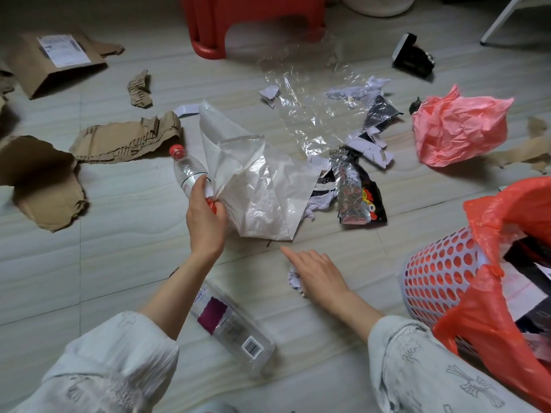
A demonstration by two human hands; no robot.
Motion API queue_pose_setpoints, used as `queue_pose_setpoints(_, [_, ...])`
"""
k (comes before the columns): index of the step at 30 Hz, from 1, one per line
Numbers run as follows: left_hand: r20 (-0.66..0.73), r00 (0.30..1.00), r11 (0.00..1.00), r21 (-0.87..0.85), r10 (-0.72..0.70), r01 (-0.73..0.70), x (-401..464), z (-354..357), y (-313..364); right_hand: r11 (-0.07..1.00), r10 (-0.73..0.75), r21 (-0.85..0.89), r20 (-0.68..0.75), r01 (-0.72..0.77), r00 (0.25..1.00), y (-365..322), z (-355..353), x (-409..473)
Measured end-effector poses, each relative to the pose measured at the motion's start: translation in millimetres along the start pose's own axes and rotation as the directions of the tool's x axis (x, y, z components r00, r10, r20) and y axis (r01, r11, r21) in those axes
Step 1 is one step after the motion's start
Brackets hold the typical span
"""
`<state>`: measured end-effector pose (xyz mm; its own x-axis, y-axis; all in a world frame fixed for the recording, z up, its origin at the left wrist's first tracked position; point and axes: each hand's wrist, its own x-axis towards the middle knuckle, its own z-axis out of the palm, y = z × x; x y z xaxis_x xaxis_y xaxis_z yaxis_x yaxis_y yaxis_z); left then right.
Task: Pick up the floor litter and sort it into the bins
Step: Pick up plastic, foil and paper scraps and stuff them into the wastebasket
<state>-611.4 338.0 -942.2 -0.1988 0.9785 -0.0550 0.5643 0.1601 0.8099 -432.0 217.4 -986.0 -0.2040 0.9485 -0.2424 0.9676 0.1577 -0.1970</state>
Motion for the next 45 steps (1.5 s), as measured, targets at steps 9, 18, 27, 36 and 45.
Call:
queue_pose_setpoints(9, [0.19,0.87,0.824,0.281,0.455,-0.493,-13.3,8.4,12.5,0.966,0.255,0.052,-0.063,-0.252,0.965,12.0,-19.3,-6.4])
queue_pose_setpoints(18, [0.572,0.719,0.615,0.417,0.394,-0.669,-18.4,42.7,-0.9,0.765,0.579,0.412,-0.101,-0.496,0.809,30.0,-57.2,14.2])
queue_pose_setpoints(27, [0.631,0.772,0.617,0.582,0.069,-0.53,-13.0,84.0,-14.0,0.775,0.569,0.381,-0.075,-0.504,0.819,57.8,-79.5,28.6])
queue_pose_setpoints(36, [0.494,0.86,0.812,0.447,0.125,-0.375,-6.0,86.1,-14.1,0.764,0.419,0.343,0.38,-0.546,0.825,37.5,-34.9,7.4])
queue_pose_setpoints(45, [0.381,0.875,0.741,0.484,0.3,-0.465,-10.3,59.8,-7.2,0.847,0.431,0.178,0.325,-0.502,0.842,27.2,-46.9,10.3])
